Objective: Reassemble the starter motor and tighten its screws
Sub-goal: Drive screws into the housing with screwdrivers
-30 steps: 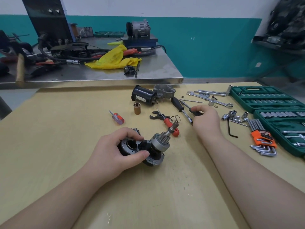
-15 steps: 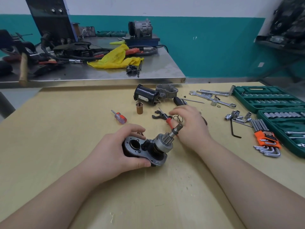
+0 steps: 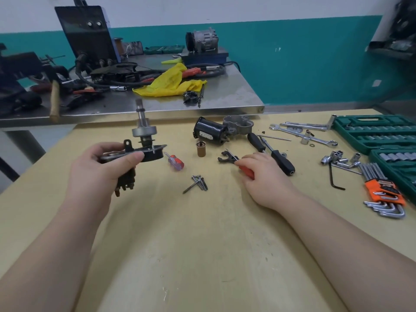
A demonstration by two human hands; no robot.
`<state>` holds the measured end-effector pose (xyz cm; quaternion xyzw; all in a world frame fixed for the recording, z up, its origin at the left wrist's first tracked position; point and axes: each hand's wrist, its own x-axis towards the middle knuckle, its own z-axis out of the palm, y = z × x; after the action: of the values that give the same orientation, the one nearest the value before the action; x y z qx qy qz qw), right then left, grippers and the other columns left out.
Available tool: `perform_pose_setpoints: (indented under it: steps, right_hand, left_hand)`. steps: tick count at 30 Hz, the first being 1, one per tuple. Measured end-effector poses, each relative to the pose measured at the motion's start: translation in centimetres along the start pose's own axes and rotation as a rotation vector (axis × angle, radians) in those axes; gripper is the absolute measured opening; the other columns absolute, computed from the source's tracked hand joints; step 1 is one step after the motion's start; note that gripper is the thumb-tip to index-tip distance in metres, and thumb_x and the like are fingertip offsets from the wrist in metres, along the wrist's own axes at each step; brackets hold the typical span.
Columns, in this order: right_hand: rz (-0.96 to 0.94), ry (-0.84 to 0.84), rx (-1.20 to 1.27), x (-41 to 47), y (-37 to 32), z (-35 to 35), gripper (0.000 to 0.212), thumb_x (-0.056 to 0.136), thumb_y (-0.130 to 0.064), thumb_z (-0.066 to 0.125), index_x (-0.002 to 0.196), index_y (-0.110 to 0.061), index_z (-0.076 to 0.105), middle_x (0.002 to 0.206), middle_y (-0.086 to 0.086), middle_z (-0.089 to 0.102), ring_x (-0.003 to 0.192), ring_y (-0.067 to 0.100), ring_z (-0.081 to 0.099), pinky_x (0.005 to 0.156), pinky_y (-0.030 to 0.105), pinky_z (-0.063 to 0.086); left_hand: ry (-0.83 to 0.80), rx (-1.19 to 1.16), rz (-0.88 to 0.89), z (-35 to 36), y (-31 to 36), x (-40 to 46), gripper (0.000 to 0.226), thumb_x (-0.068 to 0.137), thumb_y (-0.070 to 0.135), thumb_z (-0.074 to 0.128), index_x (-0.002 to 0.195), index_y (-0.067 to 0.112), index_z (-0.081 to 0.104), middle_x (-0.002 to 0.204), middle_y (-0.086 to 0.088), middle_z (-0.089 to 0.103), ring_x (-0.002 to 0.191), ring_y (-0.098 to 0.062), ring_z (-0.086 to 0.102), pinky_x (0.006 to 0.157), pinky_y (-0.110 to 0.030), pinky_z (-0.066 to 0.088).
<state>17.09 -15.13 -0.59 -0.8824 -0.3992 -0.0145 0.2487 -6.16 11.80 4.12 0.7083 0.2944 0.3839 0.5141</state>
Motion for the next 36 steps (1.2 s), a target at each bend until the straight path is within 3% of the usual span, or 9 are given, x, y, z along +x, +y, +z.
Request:
perform_pose_setpoints:
  steps: [7, 12, 15, 18, 22, 25, 29, 33, 36]
  right_hand:
    - [0.007, 0.015, 0.009, 0.0, -0.1, 0.2, 0.040, 0.106, -0.014, 0.056, 0.142, -0.026, 0.067, 0.140, -0.010, 0.061, 0.143, 0.017, 0.040, 0.122, 0.029, 0.027]
    - [0.010, 0.009, 0.013, 0.0, -0.1, 0.2, 0.040, 0.104, -0.014, 0.058, 0.141, -0.027, 0.067, 0.139, -0.011, 0.061, 0.142, 0.016, 0.040, 0.120, 0.027, 0.026]
    - [0.008, 0.007, 0.011, 0.0, -0.1, 0.2, 0.042, 0.102, -0.012, 0.058, 0.140, -0.026, 0.067, 0.138, -0.011, 0.061, 0.141, 0.016, 0.040, 0.120, 0.028, 0.027]
    - [0.003, 0.010, 0.004, 0.0, -0.1, 0.2, 0.042, 0.102, -0.013, 0.058, 0.140, -0.027, 0.067, 0.138, -0.012, 0.061, 0.141, 0.016, 0.041, 0.122, 0.031, 0.029]
    - [0.001, 0.008, 0.001, 0.0, 0.1, 0.3, 0.042, 0.103, -0.014, 0.056, 0.141, -0.029, 0.066, 0.140, -0.013, 0.059, 0.141, 0.014, 0.039, 0.122, 0.031, 0.028]
    - [-0.002, 0.006, 0.001, 0.0, 0.1, 0.3, 0.042, 0.103, -0.014, 0.057, 0.141, -0.029, 0.066, 0.140, -0.012, 0.059, 0.141, 0.014, 0.039, 0.121, 0.030, 0.028]
    - [-0.006, 0.007, -0.002, -0.1, 0.3, 0.4, 0.043, 0.102, -0.014, 0.058, 0.141, -0.029, 0.065, 0.140, -0.012, 0.059, 0.141, 0.014, 0.038, 0.118, 0.027, 0.026]
    - [-0.010, 0.004, -0.008, 0.1, 0.3, 0.4, 0.043, 0.101, -0.017, 0.059, 0.141, -0.031, 0.065, 0.141, -0.013, 0.058, 0.141, 0.013, 0.037, 0.118, 0.028, 0.027]
    - [-0.008, 0.002, -0.004, 0.0, 0.4, 0.5, 0.043, 0.100, -0.018, 0.060, 0.141, -0.032, 0.065, 0.142, -0.014, 0.058, 0.142, 0.013, 0.036, 0.118, 0.030, 0.028]
  left_hand:
    - [0.070, 0.012, -0.095, 0.8, -2.2, 0.3, 0.044, 0.072, 0.030, 0.099, 0.107, 0.027, 0.071, 0.073, -0.006, 0.076, 0.047, -0.014, 0.061, 0.037, -0.019, 0.040]
    - [0.089, 0.012, -0.128, 2.4, -3.0, 1.1, 0.048, 0.066, 0.035, 0.102, 0.103, 0.031, 0.073, 0.082, -0.001, 0.079, 0.055, -0.016, 0.068, 0.053, -0.030, 0.053]
    - [0.127, 0.094, -0.137, 3.0, -3.4, 1.5, 0.048, 0.061, 0.044, 0.101, 0.100, 0.034, 0.074, 0.082, 0.012, 0.078, 0.055, -0.002, 0.070, 0.051, -0.022, 0.052]
    - [0.156, 0.124, -0.158, 2.9, -3.8, 1.9, 0.054, 0.059, 0.050, 0.099, 0.103, 0.032, 0.075, 0.086, 0.014, 0.077, 0.059, 0.003, 0.070, 0.059, -0.027, 0.052]
    - [0.152, 0.115, -0.186, 2.5, -4.3, 2.2, 0.054, 0.060, 0.057, 0.095, 0.103, 0.032, 0.075, 0.093, 0.011, 0.078, 0.066, -0.006, 0.074, 0.061, -0.033, 0.057]
    - [0.149, 0.105, -0.212, 2.3, -4.7, 2.5, 0.051, 0.060, 0.060, 0.093, 0.099, 0.032, 0.075, 0.095, 0.008, 0.079, 0.081, -0.023, 0.077, 0.073, -0.048, 0.066]
    - [0.124, 0.076, -0.228, 1.8, -5.0, 2.7, 0.044, 0.058, 0.053, 0.094, 0.094, 0.035, 0.077, 0.089, -0.002, 0.080, 0.071, -0.031, 0.074, 0.071, -0.056, 0.066]
    - [0.109, 0.071, -0.206, 1.7, -5.2, 2.4, 0.037, 0.063, 0.044, 0.088, 0.093, 0.030, 0.072, 0.073, -0.009, 0.078, 0.056, -0.038, 0.074, 0.047, -0.041, 0.055]
    - [0.079, 0.075, -0.206, 1.8, -5.1, 2.2, 0.039, 0.062, 0.045, 0.087, 0.093, 0.025, 0.072, 0.071, -0.012, 0.077, 0.052, -0.037, 0.072, 0.046, -0.037, 0.049]
